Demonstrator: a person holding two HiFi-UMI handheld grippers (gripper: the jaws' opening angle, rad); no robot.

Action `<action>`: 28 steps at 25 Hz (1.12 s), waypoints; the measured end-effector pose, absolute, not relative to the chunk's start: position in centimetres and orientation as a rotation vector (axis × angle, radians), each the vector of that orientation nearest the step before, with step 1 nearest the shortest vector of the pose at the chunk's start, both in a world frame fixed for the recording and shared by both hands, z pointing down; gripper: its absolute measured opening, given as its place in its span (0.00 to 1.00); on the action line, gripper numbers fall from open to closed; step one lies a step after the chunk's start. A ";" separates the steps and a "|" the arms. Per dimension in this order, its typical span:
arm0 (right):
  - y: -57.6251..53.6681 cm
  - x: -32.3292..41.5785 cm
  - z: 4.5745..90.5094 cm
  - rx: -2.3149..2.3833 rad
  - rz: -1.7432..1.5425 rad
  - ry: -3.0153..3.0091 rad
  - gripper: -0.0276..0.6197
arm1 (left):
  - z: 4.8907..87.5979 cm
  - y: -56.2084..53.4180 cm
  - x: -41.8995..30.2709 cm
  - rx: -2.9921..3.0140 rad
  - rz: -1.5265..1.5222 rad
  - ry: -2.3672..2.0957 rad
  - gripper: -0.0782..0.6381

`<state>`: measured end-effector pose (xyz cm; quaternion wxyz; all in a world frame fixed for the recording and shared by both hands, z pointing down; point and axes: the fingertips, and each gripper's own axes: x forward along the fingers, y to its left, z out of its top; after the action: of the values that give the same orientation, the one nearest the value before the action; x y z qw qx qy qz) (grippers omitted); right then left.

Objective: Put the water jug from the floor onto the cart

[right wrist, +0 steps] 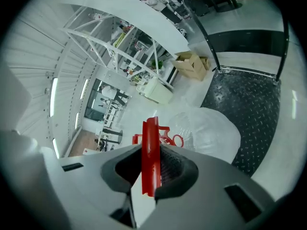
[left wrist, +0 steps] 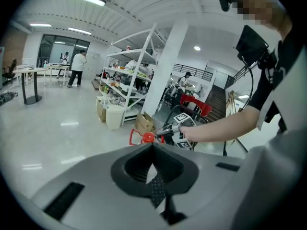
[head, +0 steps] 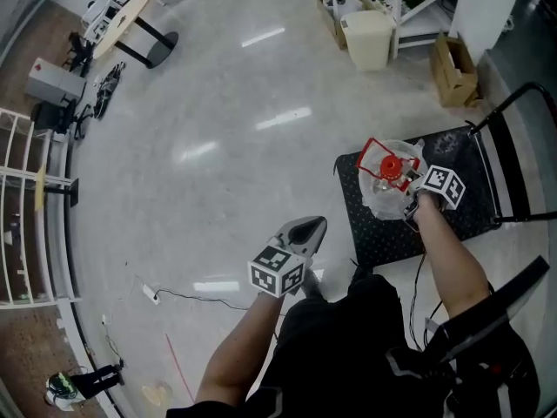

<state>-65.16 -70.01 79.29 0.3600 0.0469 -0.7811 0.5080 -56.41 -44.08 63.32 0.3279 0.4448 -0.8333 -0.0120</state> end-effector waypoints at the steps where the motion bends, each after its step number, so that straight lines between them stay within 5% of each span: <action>1: -70.1 -65.1 79.5 0.121 1.325 -2.011 0.15 | 63.3 -44.0 -56.4 1.161 -0.037 -2.182 0.11; 19: -77.4 -58.1 82.8 0.438 1.356 -2.050 0.17 | 61.9 -44.7 -55.4 1.231 -0.056 -2.149 0.11; 28: -78.8 -55.9 71.9 0.456 1.235 -2.300 0.18 | 56.6 -45.7 -56.4 1.410 -0.051 -2.182 0.11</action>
<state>-55.92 -78.85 71.92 0.2433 0.1671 -0.8418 0.4520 -56.41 -45.67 56.57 0.2681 0.5226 -0.8091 -0.0188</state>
